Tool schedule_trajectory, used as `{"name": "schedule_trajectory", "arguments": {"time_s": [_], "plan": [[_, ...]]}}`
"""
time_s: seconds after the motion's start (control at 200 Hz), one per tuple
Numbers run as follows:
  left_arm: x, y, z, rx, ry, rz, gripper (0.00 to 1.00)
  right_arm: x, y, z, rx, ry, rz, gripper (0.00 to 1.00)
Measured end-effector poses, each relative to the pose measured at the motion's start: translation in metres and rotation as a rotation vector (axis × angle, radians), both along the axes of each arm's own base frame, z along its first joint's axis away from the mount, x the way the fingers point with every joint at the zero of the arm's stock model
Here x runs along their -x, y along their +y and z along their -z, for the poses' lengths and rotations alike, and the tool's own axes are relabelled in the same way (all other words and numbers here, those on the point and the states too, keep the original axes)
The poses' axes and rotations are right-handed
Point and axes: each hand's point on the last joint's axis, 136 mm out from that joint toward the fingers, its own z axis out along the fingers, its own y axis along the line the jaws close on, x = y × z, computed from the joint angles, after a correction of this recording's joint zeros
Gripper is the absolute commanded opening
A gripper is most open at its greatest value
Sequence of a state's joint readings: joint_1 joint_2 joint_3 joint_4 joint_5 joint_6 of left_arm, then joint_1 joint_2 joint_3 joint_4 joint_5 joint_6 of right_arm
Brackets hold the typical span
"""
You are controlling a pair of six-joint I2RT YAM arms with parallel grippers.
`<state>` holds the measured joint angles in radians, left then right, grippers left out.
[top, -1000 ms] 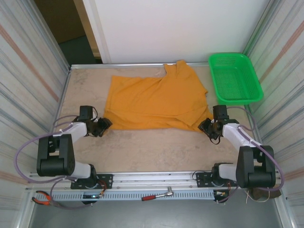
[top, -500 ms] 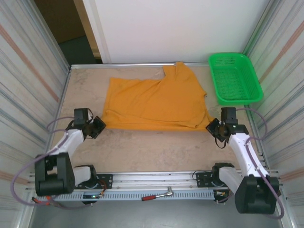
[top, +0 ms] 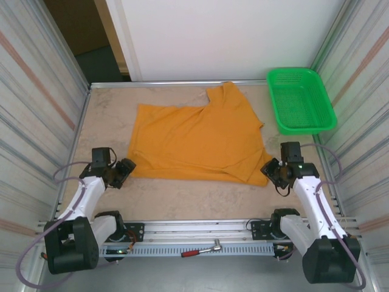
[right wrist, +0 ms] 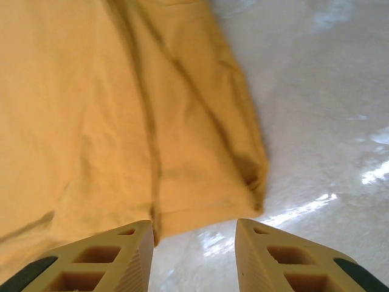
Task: Fold the inside-out t-shirt
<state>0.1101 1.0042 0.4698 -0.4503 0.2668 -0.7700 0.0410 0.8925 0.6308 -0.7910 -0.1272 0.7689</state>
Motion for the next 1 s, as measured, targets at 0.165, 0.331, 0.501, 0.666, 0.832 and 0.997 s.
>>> {"name": "schedule_trajectory", "arguments": {"time_s": [0.165,0.331,0.501,0.666,0.832,0.997], "plan": [[-0.023,0.004,-0.038,-0.027,-0.094,0.014,0.70,-0.013,0.033,-0.012,0.008,-0.006,-0.162,0.51],[-0.041,0.006,-0.066,-0.045,-0.164,0.030,0.70,-0.007,0.057,0.004,0.014,0.057,-0.260,0.53],[-0.050,0.005,-0.067,-0.044,-0.158,0.043,0.70,0.001,0.071,0.024,0.013,0.101,-0.299,0.51],[-0.052,0.005,-0.064,-0.043,-0.143,0.048,0.70,0.006,0.075,0.043,0.014,0.152,-0.294,0.47],[-0.052,0.005,-0.064,-0.044,-0.145,0.052,0.70,0.000,0.080,0.050,0.012,0.156,-0.292,0.42],[-0.053,0.005,-0.065,-0.043,-0.151,0.053,0.70,-0.004,0.081,0.055,0.013,0.162,-0.290,0.42]]}}
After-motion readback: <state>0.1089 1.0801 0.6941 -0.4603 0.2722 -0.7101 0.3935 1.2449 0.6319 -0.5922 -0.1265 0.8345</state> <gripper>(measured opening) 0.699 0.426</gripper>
